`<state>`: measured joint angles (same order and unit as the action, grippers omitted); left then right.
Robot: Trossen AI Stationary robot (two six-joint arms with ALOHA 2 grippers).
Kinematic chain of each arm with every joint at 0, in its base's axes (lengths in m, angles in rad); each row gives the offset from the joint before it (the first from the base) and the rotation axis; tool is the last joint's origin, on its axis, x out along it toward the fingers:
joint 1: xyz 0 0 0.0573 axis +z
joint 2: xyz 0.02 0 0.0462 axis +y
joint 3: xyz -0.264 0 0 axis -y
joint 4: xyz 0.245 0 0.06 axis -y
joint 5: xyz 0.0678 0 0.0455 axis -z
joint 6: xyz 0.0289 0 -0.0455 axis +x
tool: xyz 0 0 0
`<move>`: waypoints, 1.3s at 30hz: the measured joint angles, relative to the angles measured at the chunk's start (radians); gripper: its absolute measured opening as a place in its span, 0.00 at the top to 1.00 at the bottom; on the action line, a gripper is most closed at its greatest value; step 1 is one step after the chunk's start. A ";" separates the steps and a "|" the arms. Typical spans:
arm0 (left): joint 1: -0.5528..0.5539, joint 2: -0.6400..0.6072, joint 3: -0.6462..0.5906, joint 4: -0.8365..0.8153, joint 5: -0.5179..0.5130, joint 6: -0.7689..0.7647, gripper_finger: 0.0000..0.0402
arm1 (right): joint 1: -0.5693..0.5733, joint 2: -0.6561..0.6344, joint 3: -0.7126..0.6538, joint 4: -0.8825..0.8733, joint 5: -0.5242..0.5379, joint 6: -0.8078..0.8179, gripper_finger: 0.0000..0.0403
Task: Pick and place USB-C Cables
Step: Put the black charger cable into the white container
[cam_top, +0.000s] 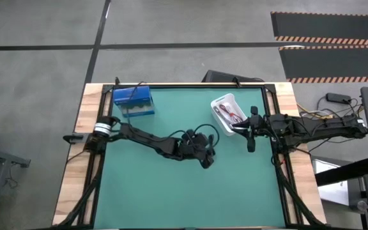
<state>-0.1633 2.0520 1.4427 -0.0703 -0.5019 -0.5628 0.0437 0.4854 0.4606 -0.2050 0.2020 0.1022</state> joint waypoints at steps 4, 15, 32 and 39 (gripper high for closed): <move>0.004 0.034 -0.002 0.029 0.000 0.000 0.49 | 0.000 0.000 0.000 0.000 0.000 -0.002 0.82; 0.028 0.157 0.000 0.226 -0.047 -0.006 0.49 | 0.000 0.000 -0.003 0.000 0.000 0.000 0.82; 0.025 0.203 -0.001 0.220 -0.076 -0.056 0.49 | 0.000 0.000 -0.007 0.000 0.001 0.001 0.82; 0.025 0.207 -0.007 0.225 -0.080 -0.063 0.59 | 0.000 0.000 -0.008 0.000 0.001 0.001 0.82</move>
<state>-0.1383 2.2585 1.4357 0.1550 -0.5816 -0.6262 0.0433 0.4858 0.4526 -0.2050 0.2031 0.1032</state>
